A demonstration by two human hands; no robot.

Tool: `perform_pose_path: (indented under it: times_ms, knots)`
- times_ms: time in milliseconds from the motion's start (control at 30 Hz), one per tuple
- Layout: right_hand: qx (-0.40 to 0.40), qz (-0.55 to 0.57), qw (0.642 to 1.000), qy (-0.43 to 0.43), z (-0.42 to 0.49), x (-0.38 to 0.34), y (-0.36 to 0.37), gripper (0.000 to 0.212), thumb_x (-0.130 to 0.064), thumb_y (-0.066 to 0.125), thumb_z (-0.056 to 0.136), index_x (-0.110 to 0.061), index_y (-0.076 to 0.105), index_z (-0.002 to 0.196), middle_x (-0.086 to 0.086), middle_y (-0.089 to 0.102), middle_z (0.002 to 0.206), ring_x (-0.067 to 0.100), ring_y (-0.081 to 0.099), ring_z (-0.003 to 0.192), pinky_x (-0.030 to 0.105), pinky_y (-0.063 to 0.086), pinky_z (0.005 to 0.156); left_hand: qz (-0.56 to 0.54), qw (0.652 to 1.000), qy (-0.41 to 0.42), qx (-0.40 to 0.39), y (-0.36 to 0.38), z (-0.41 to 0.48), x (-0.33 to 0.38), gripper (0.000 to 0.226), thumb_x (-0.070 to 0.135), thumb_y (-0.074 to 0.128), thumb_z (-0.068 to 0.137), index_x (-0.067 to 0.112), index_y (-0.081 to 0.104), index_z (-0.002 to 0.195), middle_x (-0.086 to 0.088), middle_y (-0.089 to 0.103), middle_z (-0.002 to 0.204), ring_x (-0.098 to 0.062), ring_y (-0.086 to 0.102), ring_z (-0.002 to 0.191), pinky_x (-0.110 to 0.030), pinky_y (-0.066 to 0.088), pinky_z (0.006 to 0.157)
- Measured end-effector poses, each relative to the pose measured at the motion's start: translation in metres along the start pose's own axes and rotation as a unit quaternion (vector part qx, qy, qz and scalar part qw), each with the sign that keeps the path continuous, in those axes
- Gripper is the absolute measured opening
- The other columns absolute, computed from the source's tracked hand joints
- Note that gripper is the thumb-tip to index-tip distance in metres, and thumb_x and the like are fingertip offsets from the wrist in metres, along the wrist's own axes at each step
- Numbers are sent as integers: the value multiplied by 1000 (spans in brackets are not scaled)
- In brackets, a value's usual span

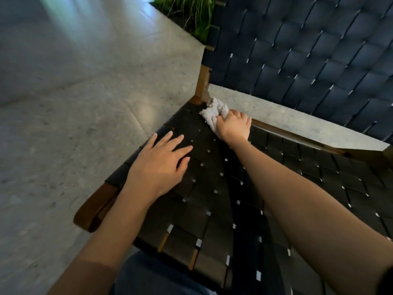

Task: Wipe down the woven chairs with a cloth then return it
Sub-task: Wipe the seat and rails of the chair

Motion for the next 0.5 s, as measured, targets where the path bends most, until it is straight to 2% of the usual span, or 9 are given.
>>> perform_pose_path:
  times_ms: [100, 200, 367, 500]
  knots:
    - [-33, -1, 999, 23, -8, 21, -8, 57, -45, 31, 97, -16, 38, 145, 7, 29, 155, 33, 17, 144, 49, 8, 118, -8, 1000, 6, 13, -1, 0, 0, 44, 40, 28, 100, 40, 30, 144, 9, 18, 157, -12, 6, 146, -39, 3, 120]
    - [-55, 44, 997, -37, -37, 15, -9, 54, -43, 34, 98, -23, 33, 148, 2, 23, 158, 30, 15, 145, 45, 9, 119, -8, 999, 9, 38, -2, -4, 1, 42, 37, 30, 100, 39, 36, 142, 9, 25, 155, -12, 13, 145, -38, 7, 119]
    - [-86, 75, 986, -118, -103, 5, -21, 53, -38, 38, 99, -17, 34, 148, 1, 26, 157, 22, 23, 144, 34, 11, 117, -6, 998, 13, 67, -5, -6, 5, 40, 30, 34, 100, 31, 44, 139, 5, 34, 152, -15, 22, 143, -40, 14, 118]
    - [-123, 75, 977, -160, -154, -1, -28, 56, -42, 39, 97, -21, 34, 148, 2, 27, 157, 23, 24, 143, 35, 13, 119, -8, 998, 12, 57, -8, -5, 5, 40, 19, 37, 99, 24, 47, 138, 2, 35, 151, -17, 24, 142, -40, 18, 116]
Point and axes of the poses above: each hand's wrist, its own z-axis towards the middle knuckle, its own y-axis out of the palm, x = y × z, the point moved 3 cm from there along z, towards the middle knuckle
